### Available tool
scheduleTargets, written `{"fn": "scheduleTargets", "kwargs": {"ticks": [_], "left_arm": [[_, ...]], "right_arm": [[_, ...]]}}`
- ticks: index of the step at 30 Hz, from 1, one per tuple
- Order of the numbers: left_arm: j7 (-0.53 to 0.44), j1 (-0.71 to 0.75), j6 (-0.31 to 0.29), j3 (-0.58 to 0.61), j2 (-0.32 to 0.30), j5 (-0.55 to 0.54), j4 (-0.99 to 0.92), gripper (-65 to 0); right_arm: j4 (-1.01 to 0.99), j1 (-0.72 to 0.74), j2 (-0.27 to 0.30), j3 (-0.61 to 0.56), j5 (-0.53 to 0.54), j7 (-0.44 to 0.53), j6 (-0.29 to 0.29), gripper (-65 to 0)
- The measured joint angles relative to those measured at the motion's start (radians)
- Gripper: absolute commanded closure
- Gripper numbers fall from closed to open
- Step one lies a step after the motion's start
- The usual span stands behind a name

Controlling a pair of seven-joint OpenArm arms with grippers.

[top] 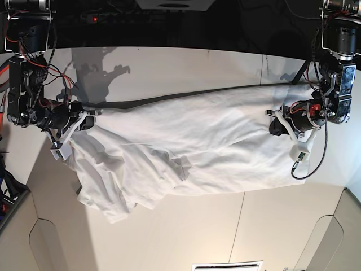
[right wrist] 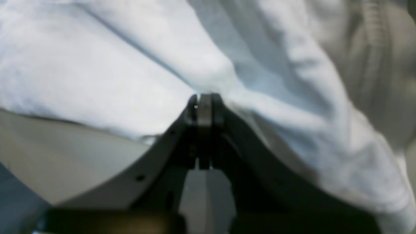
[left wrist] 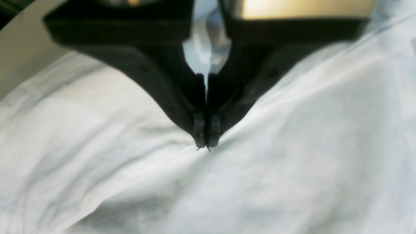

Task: Layout the t-shirt on the table in an organized manner, then fold the t-shirt properly
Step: 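Release the shirt and reposition both grippers onto its edges, then pull the shirt edge with the right gripper to smooth it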

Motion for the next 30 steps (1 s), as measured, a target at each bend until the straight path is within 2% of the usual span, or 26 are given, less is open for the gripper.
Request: {"fn": "scheduleTargets", "kwargs": {"ticks": [9, 11, 16, 18, 20, 23, 24, 26, 27, 30], "left_arm": [[-0.01, 0.072, -0.035, -0.006, -0.019, -0.045, 0.008, -0.9], [-0.009, 0.074, -0.037, -0.006, -0.023, -0.056, 0.008, -0.9], [0.04, 0.089, -0.088, -0.004, -0.045, -0.087, 0.047, -0.9], [0.056, 0.099, -0.089, 0.002, -0.056, -0.084, 0.089, -1.0], [0.068, 0.104, -0.086, 0.003, -0.057, -0.077, 0.136, -3.9], [0.079, 0.096, -0.085, 0.006, -0.055, -0.064, 0.199, -17.3], [0.078, 0.086, -0.087, 0.006, -0.053, -0.069, 0.214, -20.4], [0.071, 0.061, -0.087, 0.006, -0.052, -0.071, 0.223, -21.5], [0.071, 0.049, -0.087, 0.006, -0.053, -0.07, 0.224, -21.5], [0.073, 0.033, -0.086, 0.006, -0.053, -0.067, 0.224, -21.5]], "right_arm": [[0.01, -0.084, 0.01, 0.006, 0.037, -0.001, 0.005, 0.0], [0.01, -0.097, 0.023, 0.005, 0.057, -0.002, 0.008, 0.0], [0.042, -0.098, 0.07, 0.001, 0.139, -0.055, 0.007, 0.0], [0.089, -0.113, 0.084, 0.002, 0.138, -0.073, 0.006, 0.0], [0.151, -0.117, 0.087, 0.012, 0.094, -0.102, 0.001, 0.0], [0.255, -0.104, 0.088, 0.034, 0.097, -0.056, -0.002, 0.0], [0.283, -0.086, 0.087, 0.034, 0.098, -0.049, -0.001, -2.0], [0.317, -0.042, 0.08, 0.034, 0.095, -0.035, 0.001, -14.0], [0.321, -0.017, 0.075, 0.034, 0.092, -0.03, 0.003, -17.6], [0.307, 0.048, 0.052, 0.034, 0.048, 0.041, 0.005, -18.3]]}}
